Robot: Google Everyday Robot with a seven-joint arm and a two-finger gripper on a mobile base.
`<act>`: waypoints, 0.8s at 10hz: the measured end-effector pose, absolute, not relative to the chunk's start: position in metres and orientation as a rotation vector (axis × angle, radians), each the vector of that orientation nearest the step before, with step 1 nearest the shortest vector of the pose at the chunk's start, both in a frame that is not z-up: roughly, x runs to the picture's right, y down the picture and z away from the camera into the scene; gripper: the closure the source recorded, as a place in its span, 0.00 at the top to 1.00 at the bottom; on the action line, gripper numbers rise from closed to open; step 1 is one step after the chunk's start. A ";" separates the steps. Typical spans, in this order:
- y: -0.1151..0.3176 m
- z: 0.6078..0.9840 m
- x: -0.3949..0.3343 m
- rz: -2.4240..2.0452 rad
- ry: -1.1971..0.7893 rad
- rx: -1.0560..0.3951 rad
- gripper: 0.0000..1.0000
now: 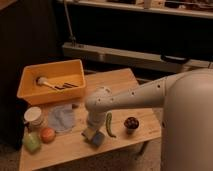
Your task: Wipe table surface with sponge
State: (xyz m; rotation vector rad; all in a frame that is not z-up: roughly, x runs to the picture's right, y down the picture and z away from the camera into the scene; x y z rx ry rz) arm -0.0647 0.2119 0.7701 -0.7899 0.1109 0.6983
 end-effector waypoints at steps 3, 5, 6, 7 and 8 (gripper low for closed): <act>0.184 0.791 -0.071 0.698 0.123 -0.769 0.30; 0.166 0.801 -0.091 0.696 0.105 -0.763 0.30; 0.162 0.803 -0.102 0.690 0.094 -0.763 0.30; 0.158 0.804 -0.116 0.675 0.082 -0.763 0.30; 0.154 0.805 -0.133 0.654 0.067 -0.764 0.30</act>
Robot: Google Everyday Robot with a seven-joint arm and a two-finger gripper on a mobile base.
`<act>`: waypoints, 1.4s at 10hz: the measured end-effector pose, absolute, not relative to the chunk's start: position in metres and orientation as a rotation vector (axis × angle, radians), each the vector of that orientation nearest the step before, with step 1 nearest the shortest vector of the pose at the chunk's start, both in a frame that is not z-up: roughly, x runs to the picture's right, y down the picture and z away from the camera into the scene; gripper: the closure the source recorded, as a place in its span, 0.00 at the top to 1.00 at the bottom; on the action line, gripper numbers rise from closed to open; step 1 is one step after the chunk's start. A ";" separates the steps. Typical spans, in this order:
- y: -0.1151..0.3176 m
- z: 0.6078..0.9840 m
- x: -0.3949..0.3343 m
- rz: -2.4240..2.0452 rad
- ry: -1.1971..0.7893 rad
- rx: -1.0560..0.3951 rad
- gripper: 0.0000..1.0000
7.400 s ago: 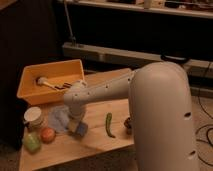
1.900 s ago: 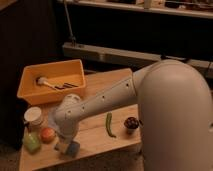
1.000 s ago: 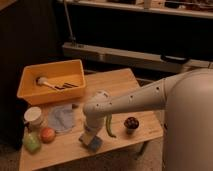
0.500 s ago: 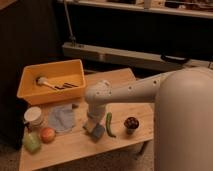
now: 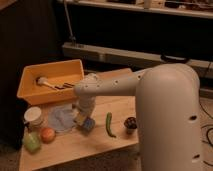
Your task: Wipe table surface with sponge
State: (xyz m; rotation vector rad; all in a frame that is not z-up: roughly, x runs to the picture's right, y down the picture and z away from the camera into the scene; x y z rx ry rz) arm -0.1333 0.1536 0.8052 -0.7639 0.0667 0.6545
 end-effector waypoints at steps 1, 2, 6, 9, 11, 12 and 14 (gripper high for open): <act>0.151 0.805 -0.149 0.627 0.053 -0.764 0.30; 0.156 0.800 -0.166 0.593 0.039 -0.770 0.30; 0.192 0.771 -0.214 0.475 -0.013 -0.806 0.30; 0.226 0.743 -0.229 0.435 -0.052 -0.849 0.30; 0.248 0.724 -0.217 0.432 -0.066 -0.882 0.30; 0.257 0.720 -0.205 0.439 -0.064 -0.897 0.30; 0.269 0.718 -0.172 0.491 -0.045 -0.916 0.30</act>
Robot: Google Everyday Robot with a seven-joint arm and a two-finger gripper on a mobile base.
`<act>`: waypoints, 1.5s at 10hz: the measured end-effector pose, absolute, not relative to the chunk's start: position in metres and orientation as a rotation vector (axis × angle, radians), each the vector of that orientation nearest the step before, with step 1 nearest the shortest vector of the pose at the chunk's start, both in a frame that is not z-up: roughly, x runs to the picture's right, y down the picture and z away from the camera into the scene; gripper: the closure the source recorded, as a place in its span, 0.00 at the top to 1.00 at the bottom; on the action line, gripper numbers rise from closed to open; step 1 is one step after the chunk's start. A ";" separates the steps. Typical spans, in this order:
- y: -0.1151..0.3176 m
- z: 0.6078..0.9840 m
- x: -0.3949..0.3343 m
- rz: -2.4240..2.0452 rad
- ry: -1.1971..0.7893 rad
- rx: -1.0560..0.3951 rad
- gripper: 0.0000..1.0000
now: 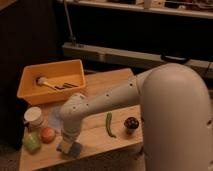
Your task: Wipe table surface with sponge
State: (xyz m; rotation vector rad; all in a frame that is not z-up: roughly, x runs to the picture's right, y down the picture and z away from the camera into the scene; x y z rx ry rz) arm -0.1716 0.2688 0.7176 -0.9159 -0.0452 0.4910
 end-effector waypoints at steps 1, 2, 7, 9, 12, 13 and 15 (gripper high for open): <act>0.271 0.718 -0.156 0.518 -0.033 -0.918 0.30; 0.269 0.724 -0.133 0.562 -0.012 -0.916 0.30; 0.230 0.768 -0.073 0.672 0.083 -0.873 0.30; 0.203 0.786 -0.064 0.685 0.107 -0.845 0.30; 0.169 0.808 -0.073 0.684 0.133 -0.822 0.30; 0.160 0.813 -0.083 0.677 0.132 -0.819 0.30; 0.150 0.816 -0.103 0.655 0.112 -0.818 0.30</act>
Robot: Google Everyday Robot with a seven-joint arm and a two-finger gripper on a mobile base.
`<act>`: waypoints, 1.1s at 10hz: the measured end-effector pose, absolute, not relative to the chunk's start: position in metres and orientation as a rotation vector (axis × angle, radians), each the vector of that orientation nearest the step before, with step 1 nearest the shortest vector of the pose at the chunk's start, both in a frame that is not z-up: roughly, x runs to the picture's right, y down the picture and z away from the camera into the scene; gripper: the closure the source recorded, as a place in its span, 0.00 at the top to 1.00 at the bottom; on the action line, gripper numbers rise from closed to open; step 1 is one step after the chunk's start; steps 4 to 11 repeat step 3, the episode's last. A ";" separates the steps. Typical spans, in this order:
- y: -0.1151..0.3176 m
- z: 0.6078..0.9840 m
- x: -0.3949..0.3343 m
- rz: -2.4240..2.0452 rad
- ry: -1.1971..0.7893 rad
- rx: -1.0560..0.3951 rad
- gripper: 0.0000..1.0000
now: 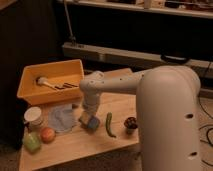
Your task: Wipe table surface with sponge
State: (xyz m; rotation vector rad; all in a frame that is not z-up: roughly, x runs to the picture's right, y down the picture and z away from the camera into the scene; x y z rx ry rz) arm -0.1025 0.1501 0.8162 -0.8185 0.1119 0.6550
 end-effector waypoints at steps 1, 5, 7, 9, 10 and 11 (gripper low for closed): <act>0.146 0.816 -0.117 0.638 0.094 -0.820 0.30; 0.142 0.813 -0.136 0.608 0.060 -0.828 0.30; 0.142 0.813 -0.136 0.608 0.060 -0.828 0.30; 0.142 0.813 -0.136 0.608 0.060 -0.828 0.30; 0.142 0.813 -0.136 0.608 0.060 -0.828 0.30; 0.142 0.813 -0.136 0.608 0.060 -0.828 0.30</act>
